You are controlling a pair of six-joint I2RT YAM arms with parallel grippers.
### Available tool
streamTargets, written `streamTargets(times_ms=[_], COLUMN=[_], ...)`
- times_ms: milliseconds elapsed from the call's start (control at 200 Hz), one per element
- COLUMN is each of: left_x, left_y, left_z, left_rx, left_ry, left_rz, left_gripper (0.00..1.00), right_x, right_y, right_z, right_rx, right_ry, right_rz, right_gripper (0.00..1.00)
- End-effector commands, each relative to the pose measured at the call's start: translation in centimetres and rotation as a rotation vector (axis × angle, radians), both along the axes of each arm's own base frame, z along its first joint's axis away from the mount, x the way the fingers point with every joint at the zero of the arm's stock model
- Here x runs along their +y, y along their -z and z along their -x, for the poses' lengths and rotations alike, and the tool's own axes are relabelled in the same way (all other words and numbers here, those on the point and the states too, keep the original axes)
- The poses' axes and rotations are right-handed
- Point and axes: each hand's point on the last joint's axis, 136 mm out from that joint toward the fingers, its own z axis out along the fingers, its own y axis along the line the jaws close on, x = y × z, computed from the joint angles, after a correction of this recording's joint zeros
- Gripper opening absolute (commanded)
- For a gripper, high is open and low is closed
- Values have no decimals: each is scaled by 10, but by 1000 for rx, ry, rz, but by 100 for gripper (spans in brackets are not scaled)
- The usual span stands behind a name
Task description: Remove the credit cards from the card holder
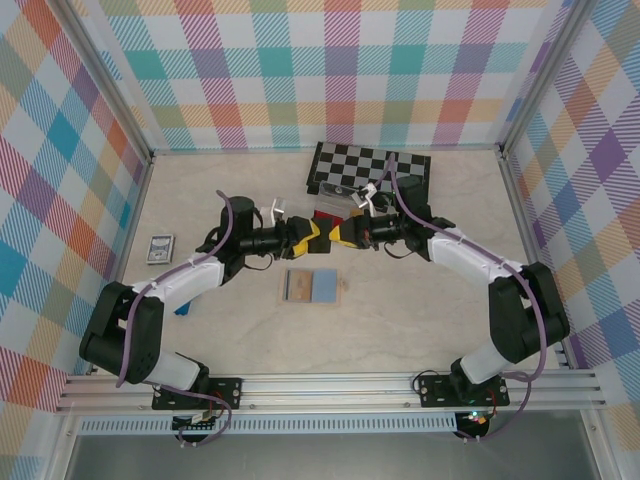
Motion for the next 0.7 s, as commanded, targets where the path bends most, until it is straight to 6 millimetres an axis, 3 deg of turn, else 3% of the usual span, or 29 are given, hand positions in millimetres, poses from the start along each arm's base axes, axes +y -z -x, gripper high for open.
streamTargets(times_ms=[0,205,330,445,585,695], left_x=[-4,-8,-12,-13,-10,-5], left_y=[-14,-29,-32,-30,-28,-16], left_z=[0,4,5,4,2,1], left_rx=[-42,-83,-89,-71,-61,-36], left_ry=[12,15,15,1,-22,-45], left_rz=[70,101,100,96,82,38], left_gripper=[31,0,0,0,0,1], right_x=[2,6,13,24,25,21], right_y=[3,2,-3,-10,-9,-3], right_z=[1,-4,-8,-8,-13,-17], right_rx=[9,42,65,68,80,66], right_ry=[-28,-22,-9,-12,28,64], right_rz=[-25,-62,-91,-104,-89,-51], right_gripper=[0,2,16,19,11,3])
